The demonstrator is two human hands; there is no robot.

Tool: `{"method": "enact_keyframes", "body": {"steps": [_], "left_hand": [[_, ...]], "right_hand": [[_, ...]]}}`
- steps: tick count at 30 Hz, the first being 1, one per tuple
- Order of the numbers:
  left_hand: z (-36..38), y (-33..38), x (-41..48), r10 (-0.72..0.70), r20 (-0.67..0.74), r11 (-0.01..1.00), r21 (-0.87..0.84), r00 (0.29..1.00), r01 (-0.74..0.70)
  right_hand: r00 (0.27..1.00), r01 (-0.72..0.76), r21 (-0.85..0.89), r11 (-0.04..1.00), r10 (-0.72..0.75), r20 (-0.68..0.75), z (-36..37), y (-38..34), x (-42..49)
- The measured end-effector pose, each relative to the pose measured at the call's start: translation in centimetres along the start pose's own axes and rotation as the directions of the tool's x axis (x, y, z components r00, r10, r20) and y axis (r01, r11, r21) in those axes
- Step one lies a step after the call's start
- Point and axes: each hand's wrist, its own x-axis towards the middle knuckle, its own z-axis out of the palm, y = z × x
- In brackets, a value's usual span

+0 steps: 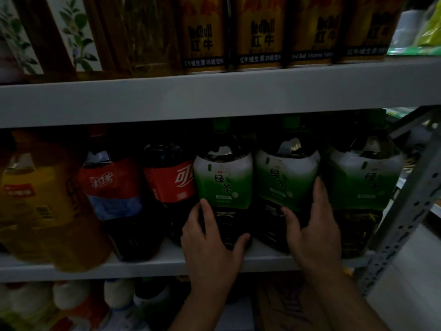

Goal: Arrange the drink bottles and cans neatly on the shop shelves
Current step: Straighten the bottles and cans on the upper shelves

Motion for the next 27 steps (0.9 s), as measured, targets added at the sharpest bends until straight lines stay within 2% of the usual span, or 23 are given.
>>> {"method": "enact_keyframes", "body": {"steps": [5,7,10,12,15,17,20,22,24,27], "left_hand": [[-0.2,-0.3,-0.6,-0.022,0.022,1.000,-0.003,1.000,0.022],[-0.3,-0.2,-0.5,-0.017,0.028,1.000,0.004,0.999,0.017],[-0.2,-0.2,-0.4,-0.007,0.022,1.000,0.008,1.000,0.007],[0.1,-0.2,-0.7,-0.002,0.016,1.000,-0.007,1.000,0.002],[0.8,0.1,-1.0,0.007,-0.003,1.000,-0.028,1.000,-0.007],[1.2,0.4,-1.1,0.005,-0.017,0.999,-0.039,1.000,-0.006],[1.4,0.8,-1.2,-0.020,-0.029,0.999,-0.049,0.999,0.018],[1.4,0.9,-1.2,-0.022,-0.036,0.998,-0.052,0.999,0.020],[1.2,0.9,-1.2,-0.014,-0.038,0.998,-0.058,0.999,0.012],[1.1,0.7,-1.0,0.003,-0.043,0.999,-0.050,0.999,-0.005]], "right_hand": [[0.995,0.054,0.028,0.998,-0.056,0.085,-0.7,1.3,0.5],[0.991,0.115,0.008,0.993,-0.115,0.062,-0.7,1.6,0.6],[0.956,0.293,-0.021,0.956,-0.293,-0.005,-0.9,1.5,0.4],[0.946,0.321,0.009,0.947,-0.320,-0.040,-0.9,0.3,0.3],[0.971,0.205,0.061,0.977,-0.196,-0.136,-1.0,-2.7,2.3],[0.987,0.086,0.051,0.995,-0.078,-0.140,-0.9,-4.7,5.4],[0.993,-0.075,-0.149,0.986,0.060,-0.103,-0.2,-6.4,9.4],[0.995,-0.084,-0.287,0.954,0.068,-0.067,0.2,-6.6,10.6],[0.995,-0.090,-0.271,0.958,0.096,0.009,0.0,-6.3,11.5],[0.978,-0.164,-0.123,0.979,0.178,0.113,-1.3,-5.7,12.6]]}}
